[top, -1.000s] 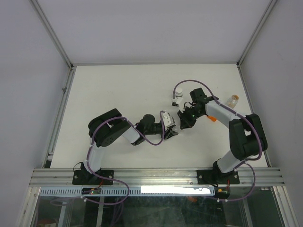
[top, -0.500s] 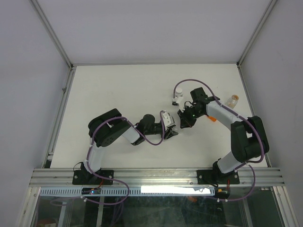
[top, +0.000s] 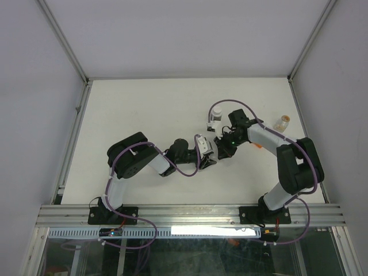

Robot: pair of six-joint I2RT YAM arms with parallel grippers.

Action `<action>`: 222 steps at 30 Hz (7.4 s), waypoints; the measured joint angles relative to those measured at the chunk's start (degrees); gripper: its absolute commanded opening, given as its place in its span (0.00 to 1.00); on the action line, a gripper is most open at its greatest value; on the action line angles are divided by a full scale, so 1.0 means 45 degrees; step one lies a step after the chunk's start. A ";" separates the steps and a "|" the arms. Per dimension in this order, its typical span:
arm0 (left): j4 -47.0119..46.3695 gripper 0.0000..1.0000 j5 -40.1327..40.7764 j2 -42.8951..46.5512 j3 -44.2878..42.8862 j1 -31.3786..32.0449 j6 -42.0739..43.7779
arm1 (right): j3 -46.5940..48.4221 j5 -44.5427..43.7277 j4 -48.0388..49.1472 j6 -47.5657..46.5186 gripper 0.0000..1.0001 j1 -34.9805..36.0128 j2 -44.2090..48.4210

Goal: Sort the pills into containers

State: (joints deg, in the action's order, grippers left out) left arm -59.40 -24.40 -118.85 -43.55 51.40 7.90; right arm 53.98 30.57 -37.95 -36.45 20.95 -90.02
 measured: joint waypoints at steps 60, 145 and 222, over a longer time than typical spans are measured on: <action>-0.1083 0.54 0.0126 0.0257 0.1175 -0.0029 -0.0165 | 0.0291 0.3322 -0.0272 0.0529 0.09 -0.0816 -0.0131; -0.1418 0.60 0.0617 -0.0413 0.0520 -0.0029 -0.0330 | 0.1025 0.2569 -0.0641 0.0515 0.09 -0.0340 -0.1273; 1.6636 0.99 0.2365 1.4328 -0.6960 -0.4352 -0.5139 | 0.9321 0.4891 -0.0466 0.9491 0.99 -0.7116 0.5353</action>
State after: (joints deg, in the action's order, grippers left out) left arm 15.46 -13.76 -54.37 -74.87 31.81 -15.22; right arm 95.92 52.58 -40.05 6.26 -11.07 -65.93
